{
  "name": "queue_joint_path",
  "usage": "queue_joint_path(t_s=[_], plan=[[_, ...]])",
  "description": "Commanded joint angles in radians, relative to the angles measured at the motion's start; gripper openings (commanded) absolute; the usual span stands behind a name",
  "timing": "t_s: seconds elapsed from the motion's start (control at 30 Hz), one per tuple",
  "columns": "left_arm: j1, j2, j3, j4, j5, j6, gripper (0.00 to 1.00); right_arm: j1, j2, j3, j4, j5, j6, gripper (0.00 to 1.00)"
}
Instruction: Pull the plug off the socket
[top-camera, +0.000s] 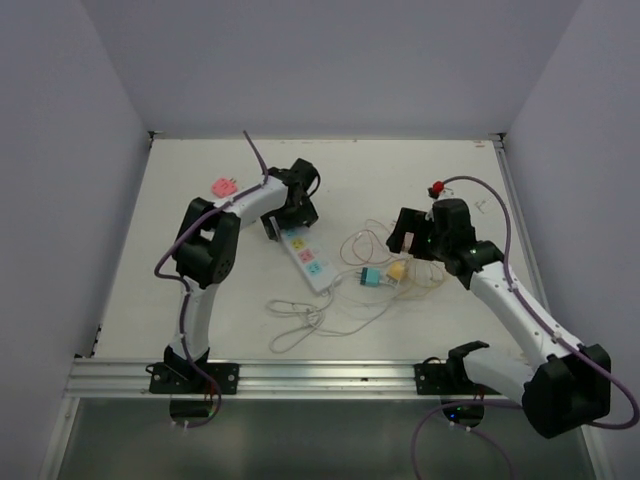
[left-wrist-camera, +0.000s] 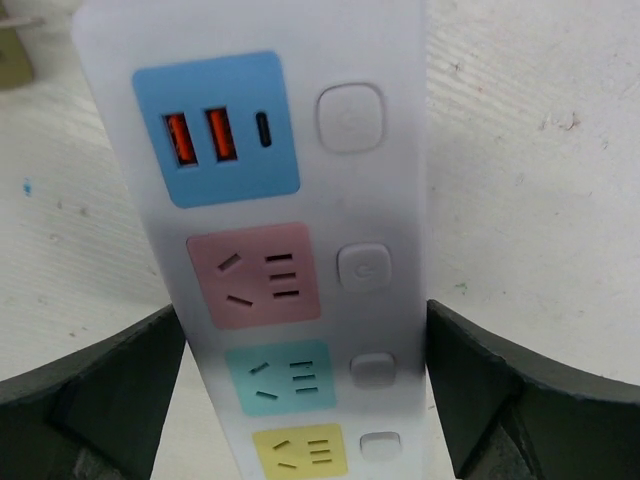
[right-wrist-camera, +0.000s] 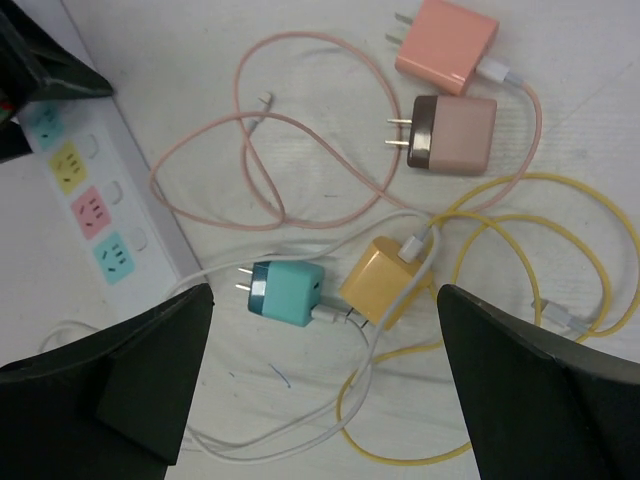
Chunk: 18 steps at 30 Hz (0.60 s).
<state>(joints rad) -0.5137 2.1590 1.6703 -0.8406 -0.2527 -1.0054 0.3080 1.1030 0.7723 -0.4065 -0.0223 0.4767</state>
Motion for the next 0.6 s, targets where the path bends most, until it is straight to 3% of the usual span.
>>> queue_joint_path(t_s=[0.0, 0.13, 0.4, 0.57], plan=[[0.018, -0.004, 0.106, -0.066, -0.114, 0.080, 0.99, -0.001, -0.075, 0.110, -0.097, -0.007, -0.050, 0.99], [0.027, -0.040, 0.192, -0.103, -0.203, 0.132, 1.00, -0.001, -0.130, 0.195, -0.179, 0.051, -0.067, 0.99], [0.053, -0.208, 0.221, -0.066, -0.230, 0.319, 0.99, 0.000, -0.198, 0.422, -0.336, 0.177, -0.159, 0.99], [0.053, -0.442, 0.151, -0.002, -0.200, 0.519, 0.99, 0.000, -0.282, 0.516, -0.376, 0.231, -0.249, 0.99]])
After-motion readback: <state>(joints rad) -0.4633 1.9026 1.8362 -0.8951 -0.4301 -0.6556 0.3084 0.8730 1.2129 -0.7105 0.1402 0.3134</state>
